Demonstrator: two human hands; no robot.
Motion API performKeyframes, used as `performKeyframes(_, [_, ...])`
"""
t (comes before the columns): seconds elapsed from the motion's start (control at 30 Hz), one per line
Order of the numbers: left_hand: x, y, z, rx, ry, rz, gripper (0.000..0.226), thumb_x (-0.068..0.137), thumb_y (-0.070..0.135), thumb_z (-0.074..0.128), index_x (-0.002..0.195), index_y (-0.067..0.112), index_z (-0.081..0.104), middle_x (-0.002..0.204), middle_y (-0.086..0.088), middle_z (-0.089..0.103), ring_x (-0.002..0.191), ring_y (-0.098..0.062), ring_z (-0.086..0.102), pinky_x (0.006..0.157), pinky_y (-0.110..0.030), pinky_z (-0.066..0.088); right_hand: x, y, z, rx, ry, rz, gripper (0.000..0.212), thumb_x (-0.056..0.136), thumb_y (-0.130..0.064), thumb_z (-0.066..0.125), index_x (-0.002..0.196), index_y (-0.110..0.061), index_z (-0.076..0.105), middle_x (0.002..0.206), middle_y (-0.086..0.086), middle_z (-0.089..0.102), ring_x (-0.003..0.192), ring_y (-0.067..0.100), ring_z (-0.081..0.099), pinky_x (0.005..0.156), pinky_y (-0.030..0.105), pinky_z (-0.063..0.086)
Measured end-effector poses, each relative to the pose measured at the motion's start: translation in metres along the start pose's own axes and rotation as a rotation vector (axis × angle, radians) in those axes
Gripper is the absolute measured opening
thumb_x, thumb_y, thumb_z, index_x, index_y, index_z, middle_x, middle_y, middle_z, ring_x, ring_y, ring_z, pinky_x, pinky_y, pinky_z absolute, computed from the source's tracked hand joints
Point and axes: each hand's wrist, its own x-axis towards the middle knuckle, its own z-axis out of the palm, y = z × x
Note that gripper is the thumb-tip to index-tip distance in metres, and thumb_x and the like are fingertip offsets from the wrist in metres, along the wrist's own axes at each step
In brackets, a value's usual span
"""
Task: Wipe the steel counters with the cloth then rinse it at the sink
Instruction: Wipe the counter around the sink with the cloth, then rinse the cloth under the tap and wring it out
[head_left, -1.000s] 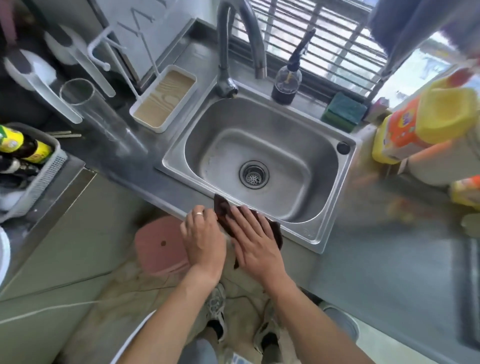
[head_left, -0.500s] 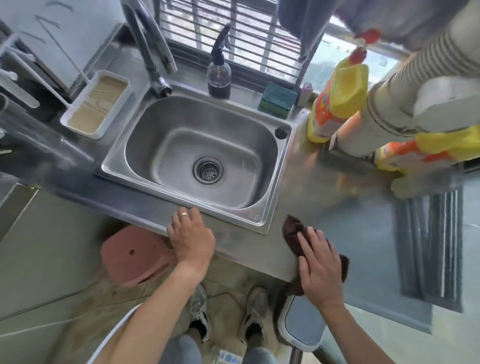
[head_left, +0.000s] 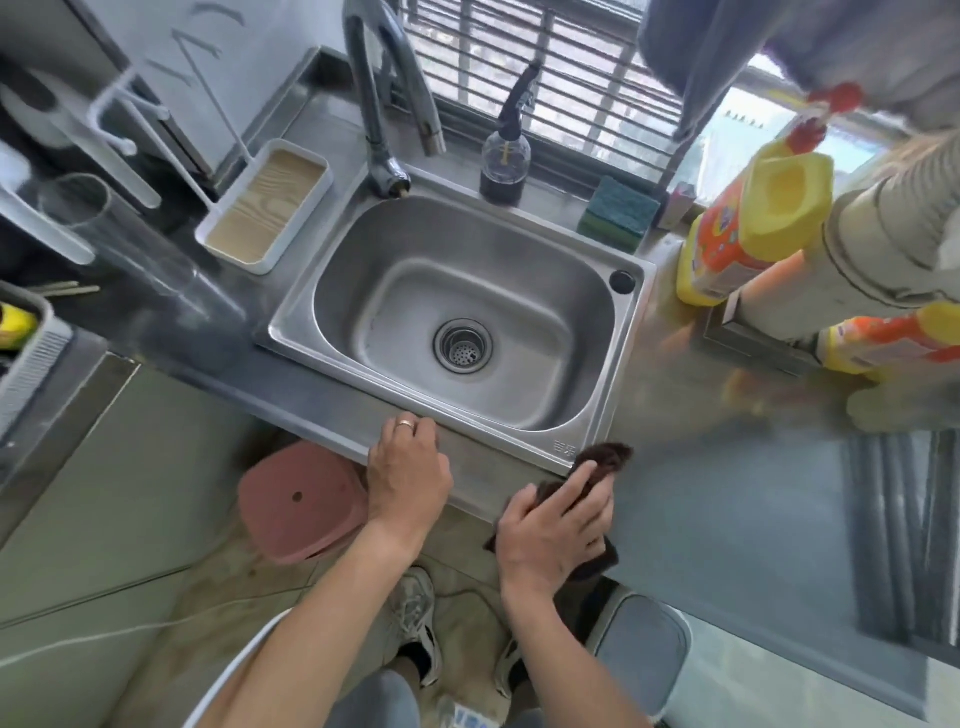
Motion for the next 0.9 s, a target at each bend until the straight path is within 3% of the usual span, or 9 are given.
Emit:
performKeyframes(0.07, [0.007, -0.012, -0.007, -0.028, -0.012, 0.013, 0.016, 0.076, 0.008, 0.059, 0.089, 0.015, 0.065, 0.096, -0.003, 0.062, 0.096, -0.025, 0.055, 0.080, -0.041, 0.049, -0.002, -0.009, 0.008, -0.040, 0.032, -0.023, 0.067, 0.089, -0.022, 0.056, 0.152, -0.002, 0.041, 0.154, 0.026, 0.037, 0.132, 0.047, 0.042, 0.095, 0.059, 0.043])
performKeyframes(0.13, [0.014, -0.022, -0.013, -0.046, -0.019, 0.013, 0.016, 0.078, 0.008, 0.057, 0.090, 0.016, 0.065, 0.095, -0.001, 0.062, 0.095, -0.024, 0.055, 0.080, -0.040, 0.049, -0.006, -0.016, 0.010, -0.101, 0.075, -0.234, 0.063, 0.086, -0.023, 0.051, 0.146, -0.005, 0.051, 0.145, 0.023, 0.046, 0.125, 0.042, 0.046, 0.098, 0.058, 0.047])
performKeyframes(0.23, [0.023, -0.031, -0.021, -0.071, 0.001, 0.008, 0.014, 0.077, 0.009, 0.059, 0.087, 0.017, 0.064, 0.092, -0.002, 0.062, 0.093, -0.026, 0.058, 0.078, -0.040, 0.049, -0.023, -0.055, 0.015, 0.050, -0.100, -0.557, 0.050, 0.084, -0.029, 0.052, 0.131, -0.014, 0.065, 0.125, 0.009, 0.058, 0.112, 0.029, 0.052, 0.094, 0.045, 0.055])
performKeyframes(0.3, [0.029, -0.034, -0.029, -0.117, 0.006, -0.015, 0.012, 0.077, 0.009, 0.060, 0.086, 0.016, 0.065, 0.092, -0.004, 0.063, 0.093, -0.028, 0.058, 0.078, -0.042, 0.049, -0.025, -0.090, 0.018, 0.178, -0.251, -0.586, 0.032, 0.084, -0.026, 0.059, 0.113, -0.020, 0.071, 0.112, -0.001, 0.059, 0.102, 0.021, 0.053, 0.084, 0.037, 0.055])
performKeyframes(0.4, [0.047, -0.041, -0.050, -0.149, 0.073, -0.081, 0.013, 0.083, 0.007, 0.056, 0.088, 0.013, 0.066, 0.095, -0.007, 0.063, 0.095, -0.030, 0.057, 0.076, -0.042, 0.047, 0.004, -0.131, 0.012, 0.367, -0.546, -0.476, 0.021, 0.084, -0.025, 0.065, 0.102, -0.027, 0.075, 0.099, -0.008, 0.063, 0.089, 0.012, 0.057, 0.079, 0.021, 0.047])
performKeyframes(0.5, [0.072, -0.049, -0.069, -0.128, 0.193, -0.083, 0.017, 0.081, 0.003, 0.056, 0.089, 0.014, 0.066, 0.095, -0.008, 0.064, 0.095, -0.032, 0.059, 0.072, -0.039, 0.046, 0.047, -0.147, -0.006, 0.540, -0.713, -0.251, 0.030, 0.084, -0.026, 0.062, 0.111, -0.029, 0.074, 0.105, -0.008, 0.075, 0.096, 0.008, 0.066, 0.083, 0.014, 0.049])
performKeyframes(0.63, [0.104, -0.037, -0.080, -0.146, 0.205, -0.064, 0.027, 0.084, 0.001, 0.052, 0.104, 0.013, 0.065, 0.103, -0.008, 0.063, 0.095, -0.028, 0.059, 0.071, -0.034, 0.043, 0.106, -0.153, -0.024, 0.721, -0.617, 0.140, 0.037, 0.076, -0.046, 0.066, 0.105, -0.024, 0.065, 0.106, 0.007, 0.072, 0.099, 0.024, 0.070, 0.096, 0.042, 0.057])
performKeyframes(0.73, [0.129, -0.018, -0.083, -0.123, 0.196, -0.007, 0.034, 0.081, -0.002, 0.052, 0.109, 0.012, 0.064, 0.107, -0.009, 0.062, 0.099, -0.028, 0.059, 0.079, -0.039, 0.051, 0.146, -0.159, -0.035, 0.861, -0.573, 0.343, 0.034, 0.081, -0.038, 0.069, 0.105, -0.016, 0.062, 0.102, 0.013, 0.070, 0.098, 0.038, 0.071, 0.094, 0.058, 0.058])
performKeyframes(0.9, [0.182, 0.013, -0.087, -0.087, 0.219, -0.061, 0.032, 0.082, 0.004, 0.053, 0.111, 0.014, 0.061, 0.104, -0.008, 0.062, 0.096, -0.028, 0.058, 0.077, -0.039, 0.046, 0.193, -0.180, -0.041, 0.967, -0.533, 0.395, 0.018, 0.099, -0.025, 0.060, 0.104, -0.009, 0.066, 0.093, 0.014, 0.068, 0.080, 0.031, 0.066, 0.071, 0.039, 0.058])
